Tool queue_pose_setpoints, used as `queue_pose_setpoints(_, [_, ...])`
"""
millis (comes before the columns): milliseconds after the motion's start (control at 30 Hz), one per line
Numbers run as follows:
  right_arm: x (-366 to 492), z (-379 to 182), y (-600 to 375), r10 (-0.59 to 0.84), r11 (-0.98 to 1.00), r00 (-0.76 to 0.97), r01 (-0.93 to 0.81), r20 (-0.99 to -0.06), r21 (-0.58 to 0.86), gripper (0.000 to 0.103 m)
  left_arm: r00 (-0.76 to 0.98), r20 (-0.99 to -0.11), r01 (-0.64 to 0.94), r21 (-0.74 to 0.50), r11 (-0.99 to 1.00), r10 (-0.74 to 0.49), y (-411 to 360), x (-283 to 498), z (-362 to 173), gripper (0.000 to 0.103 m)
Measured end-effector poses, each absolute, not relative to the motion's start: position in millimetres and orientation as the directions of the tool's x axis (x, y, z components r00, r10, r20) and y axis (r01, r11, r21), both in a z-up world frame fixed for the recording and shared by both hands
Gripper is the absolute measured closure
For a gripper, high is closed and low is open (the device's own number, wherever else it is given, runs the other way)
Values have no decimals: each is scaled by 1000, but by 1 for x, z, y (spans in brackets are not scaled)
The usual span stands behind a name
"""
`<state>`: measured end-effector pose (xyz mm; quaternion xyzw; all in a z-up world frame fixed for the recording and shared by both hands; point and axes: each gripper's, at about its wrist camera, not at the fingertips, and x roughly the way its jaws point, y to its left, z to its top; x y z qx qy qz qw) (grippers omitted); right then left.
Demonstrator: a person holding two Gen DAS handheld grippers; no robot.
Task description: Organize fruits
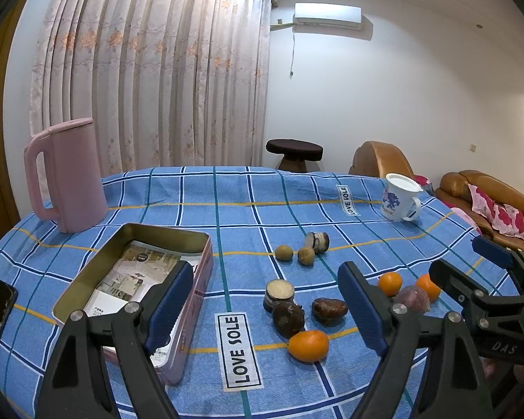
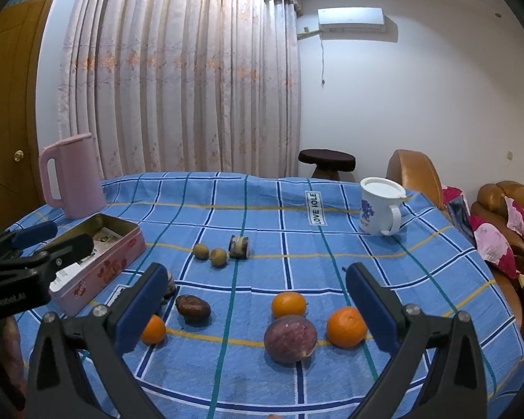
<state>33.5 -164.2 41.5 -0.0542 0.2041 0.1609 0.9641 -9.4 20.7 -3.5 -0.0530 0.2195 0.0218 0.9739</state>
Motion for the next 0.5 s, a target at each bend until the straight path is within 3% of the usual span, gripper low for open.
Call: queue_pose_setpoints(500, [35,34,-165,293,940,856,-339,-426,-33,0,893,-450,-67,-83,994,23,18,-5,-11,17])
